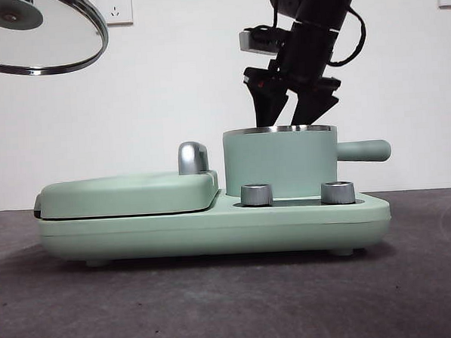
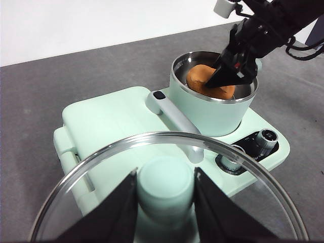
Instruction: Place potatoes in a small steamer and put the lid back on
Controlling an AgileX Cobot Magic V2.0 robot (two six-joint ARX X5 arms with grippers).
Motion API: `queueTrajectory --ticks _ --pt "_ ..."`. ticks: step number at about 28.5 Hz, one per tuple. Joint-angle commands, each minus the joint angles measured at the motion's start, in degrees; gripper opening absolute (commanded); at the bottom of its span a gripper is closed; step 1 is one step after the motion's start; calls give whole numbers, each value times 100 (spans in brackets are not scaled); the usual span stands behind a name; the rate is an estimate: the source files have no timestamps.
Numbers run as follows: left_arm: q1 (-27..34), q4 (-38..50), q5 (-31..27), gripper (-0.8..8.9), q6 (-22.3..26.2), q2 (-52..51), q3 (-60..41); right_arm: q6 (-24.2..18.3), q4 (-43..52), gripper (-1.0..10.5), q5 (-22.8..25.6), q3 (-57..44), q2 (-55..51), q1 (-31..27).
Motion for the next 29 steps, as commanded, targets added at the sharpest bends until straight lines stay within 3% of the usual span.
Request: queueTrajectory --ticks 1,7,11,22,29 --pt "-11 302 2 12 66 -4 87 -24 -103 163 0 203 -643 35" --pt "-103 1429 4 11 66 210 103 -26 -476 152 -7 -81 -2122 127" --pt "-271 1779 9 12 129 723 190 -11 -365 152 39 -872 -3185 238" --pt "-955 2800 9 12 286 1943 479 892 407 129 369 -3810 -5807 413" --pt "-1331 2966 9 12 476 2986 1257 1325 297 101 527 -4712 -6924 411"
